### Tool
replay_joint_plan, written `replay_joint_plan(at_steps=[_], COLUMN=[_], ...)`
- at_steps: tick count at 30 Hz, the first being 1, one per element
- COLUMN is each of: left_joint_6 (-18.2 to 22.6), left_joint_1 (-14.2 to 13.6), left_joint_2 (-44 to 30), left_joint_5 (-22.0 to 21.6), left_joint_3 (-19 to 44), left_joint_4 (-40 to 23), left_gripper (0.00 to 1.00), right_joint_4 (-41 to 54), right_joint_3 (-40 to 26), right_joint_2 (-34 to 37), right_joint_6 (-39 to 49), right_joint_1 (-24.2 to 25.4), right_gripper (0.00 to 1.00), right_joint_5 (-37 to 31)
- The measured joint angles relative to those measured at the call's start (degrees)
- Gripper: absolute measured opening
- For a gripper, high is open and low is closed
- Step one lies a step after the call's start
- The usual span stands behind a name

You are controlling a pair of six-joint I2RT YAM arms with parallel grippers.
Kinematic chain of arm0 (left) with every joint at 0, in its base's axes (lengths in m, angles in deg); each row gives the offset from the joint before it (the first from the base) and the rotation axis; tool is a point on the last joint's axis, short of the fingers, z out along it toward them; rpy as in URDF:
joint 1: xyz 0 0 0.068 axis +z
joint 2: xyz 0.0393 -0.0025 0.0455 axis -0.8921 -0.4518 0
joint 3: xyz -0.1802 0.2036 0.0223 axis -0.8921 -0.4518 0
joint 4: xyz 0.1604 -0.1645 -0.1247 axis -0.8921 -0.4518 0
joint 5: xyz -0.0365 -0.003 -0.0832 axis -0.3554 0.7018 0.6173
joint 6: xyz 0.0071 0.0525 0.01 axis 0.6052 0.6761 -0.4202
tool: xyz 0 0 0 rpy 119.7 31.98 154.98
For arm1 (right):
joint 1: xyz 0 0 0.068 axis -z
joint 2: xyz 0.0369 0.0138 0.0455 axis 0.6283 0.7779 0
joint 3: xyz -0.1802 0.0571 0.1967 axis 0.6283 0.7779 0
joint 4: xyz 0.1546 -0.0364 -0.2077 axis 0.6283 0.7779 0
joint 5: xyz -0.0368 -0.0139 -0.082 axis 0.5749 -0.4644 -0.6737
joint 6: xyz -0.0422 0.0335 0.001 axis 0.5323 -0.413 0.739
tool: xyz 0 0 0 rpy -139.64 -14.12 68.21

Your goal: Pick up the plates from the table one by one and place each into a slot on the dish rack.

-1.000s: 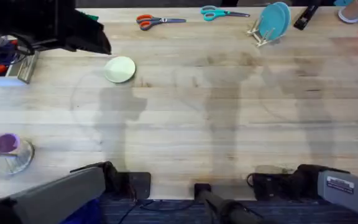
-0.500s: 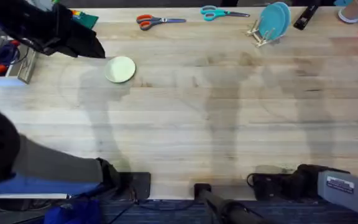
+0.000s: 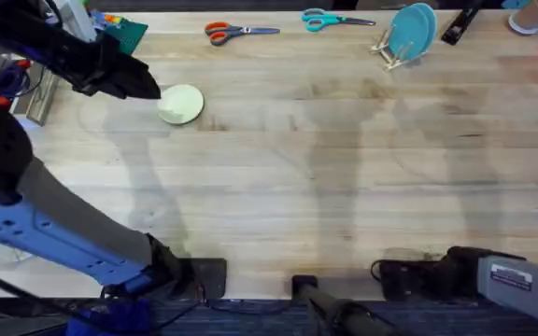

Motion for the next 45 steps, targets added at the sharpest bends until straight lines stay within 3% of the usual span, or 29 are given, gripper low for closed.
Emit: replay_joint_plan(at_steps=[12, 23, 32, 45], left_joint_6=[0.61, -0.77, -2.33, -2.92], left_joint_1=[5.35, 5.41, 5.37, 4.64], left_joint_2=[-6.48, -6.64, -7.48, -14.74], left_joint_5=[3.38, 6.31, 8.15, 9.04], left_joint_3=[-0.01, -0.02, 0.00, -0.01], left_joint_4=[2.72, 10.04, 11.40, 13.84], left_gripper=[0.039, 0.038, 0.038, 0.038], right_joint_4=[0.01, 0.00, 0.00, 0.00], right_joint_3=[0.00, 0.00, 0.00, 0.00], right_joint_2=[0.00, 0.02, 0.02, 0.01], right_joint_6=[-0.49, -1.07, -1.07, -1.06], right_joint_1=[0.00, 0.00, 0.00, 0.00], right_gripper=[0.994, 0.993, 0.994, 0.994], right_joint_5=[0.00, 0.00, 0.00, 0.00])
